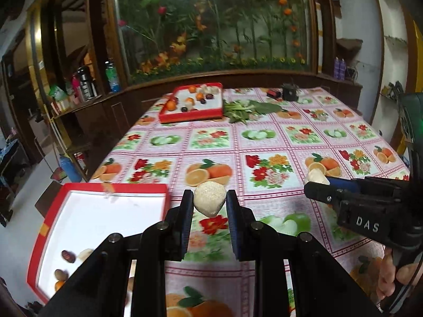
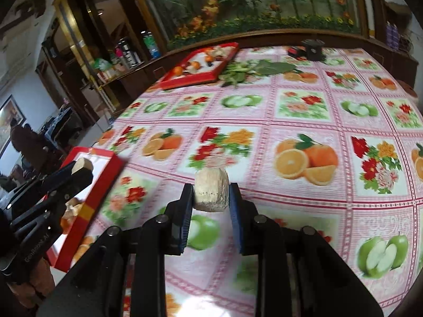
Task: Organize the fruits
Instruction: 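Carry both beige pieces over the white tray and open both grippers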
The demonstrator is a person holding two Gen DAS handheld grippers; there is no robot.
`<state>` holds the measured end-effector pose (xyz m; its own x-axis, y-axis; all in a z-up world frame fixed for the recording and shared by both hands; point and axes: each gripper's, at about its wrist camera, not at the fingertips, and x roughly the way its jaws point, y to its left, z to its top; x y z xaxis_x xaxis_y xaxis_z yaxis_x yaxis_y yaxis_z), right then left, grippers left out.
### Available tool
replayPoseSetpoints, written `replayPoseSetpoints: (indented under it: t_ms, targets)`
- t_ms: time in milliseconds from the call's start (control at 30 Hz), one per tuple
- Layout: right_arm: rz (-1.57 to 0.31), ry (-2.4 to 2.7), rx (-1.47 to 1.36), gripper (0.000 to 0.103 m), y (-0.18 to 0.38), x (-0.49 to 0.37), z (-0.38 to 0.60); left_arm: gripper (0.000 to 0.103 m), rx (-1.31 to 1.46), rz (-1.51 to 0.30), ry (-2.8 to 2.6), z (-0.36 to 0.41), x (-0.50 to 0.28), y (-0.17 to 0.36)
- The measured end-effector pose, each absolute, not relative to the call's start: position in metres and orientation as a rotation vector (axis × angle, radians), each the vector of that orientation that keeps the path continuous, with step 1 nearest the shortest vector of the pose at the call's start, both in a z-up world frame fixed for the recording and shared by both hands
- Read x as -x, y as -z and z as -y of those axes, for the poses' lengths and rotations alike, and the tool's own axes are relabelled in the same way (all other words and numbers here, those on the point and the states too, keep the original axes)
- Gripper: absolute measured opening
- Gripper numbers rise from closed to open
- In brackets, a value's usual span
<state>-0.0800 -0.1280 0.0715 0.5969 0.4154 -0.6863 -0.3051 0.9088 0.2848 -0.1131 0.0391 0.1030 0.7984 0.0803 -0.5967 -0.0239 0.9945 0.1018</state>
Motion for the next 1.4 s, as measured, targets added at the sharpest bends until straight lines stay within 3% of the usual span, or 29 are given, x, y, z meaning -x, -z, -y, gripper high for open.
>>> replayPoseSetpoints:
  t_ms: [700, 1400]
  targets:
    - [-0.770, -0.653, 0.013, 0.029, -0.100, 0.135, -0.046, 0.024, -0.018, -0.589, -0.301, -0.172, 0.167, -0.109]
    - [-0.890, -0.637, 0.080, 0.029, -0.055, 0.129, -0.120, 0.024, -0.003, -0.691, -0.391, -0.226, 0.167, -0.066]
